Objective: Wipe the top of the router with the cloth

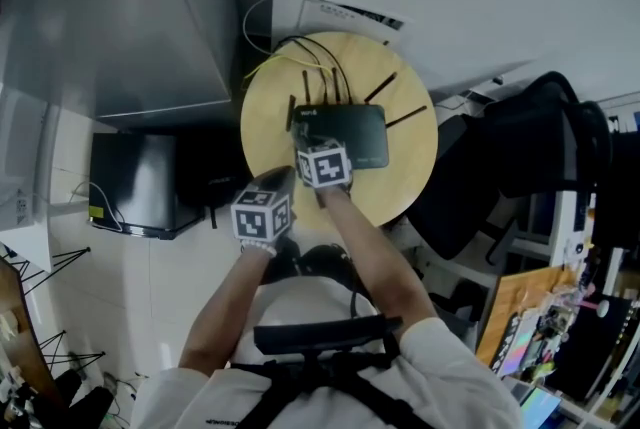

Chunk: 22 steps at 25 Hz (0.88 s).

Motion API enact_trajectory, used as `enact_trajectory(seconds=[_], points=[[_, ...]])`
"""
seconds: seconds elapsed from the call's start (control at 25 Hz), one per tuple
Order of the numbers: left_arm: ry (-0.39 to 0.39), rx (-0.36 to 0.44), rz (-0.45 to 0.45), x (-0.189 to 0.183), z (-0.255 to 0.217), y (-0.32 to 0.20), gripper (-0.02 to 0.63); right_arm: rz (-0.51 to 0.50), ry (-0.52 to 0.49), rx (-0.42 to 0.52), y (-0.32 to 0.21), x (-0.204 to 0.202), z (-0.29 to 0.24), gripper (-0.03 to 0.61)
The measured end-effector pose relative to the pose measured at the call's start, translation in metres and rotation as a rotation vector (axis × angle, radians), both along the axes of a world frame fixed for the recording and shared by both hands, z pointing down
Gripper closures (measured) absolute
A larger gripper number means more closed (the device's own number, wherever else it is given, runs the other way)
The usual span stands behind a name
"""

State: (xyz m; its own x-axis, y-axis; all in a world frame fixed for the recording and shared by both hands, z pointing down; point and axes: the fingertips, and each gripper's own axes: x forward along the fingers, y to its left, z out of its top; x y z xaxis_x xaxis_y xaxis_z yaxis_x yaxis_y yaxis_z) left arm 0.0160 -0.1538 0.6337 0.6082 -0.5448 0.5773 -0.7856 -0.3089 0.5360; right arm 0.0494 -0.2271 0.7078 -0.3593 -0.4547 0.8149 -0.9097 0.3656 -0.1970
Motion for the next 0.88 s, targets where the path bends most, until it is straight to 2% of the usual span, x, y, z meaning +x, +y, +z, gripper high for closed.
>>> enact_trajectory(seconds=[0.2, 0.88], points=[[-0.003, 0.000, 0.013, 0.004, -0.001, 0.002, 0.624, 0.020, 0.043, 0.002, 0.001, 0.018, 0.003, 0.540], [0.008, 0.001, 0.141, 0.050, 0.000, 0.015, 0.624, 0.227, 0.133, 0.024, 0.015, 0.150, 0.003, 0.540]])
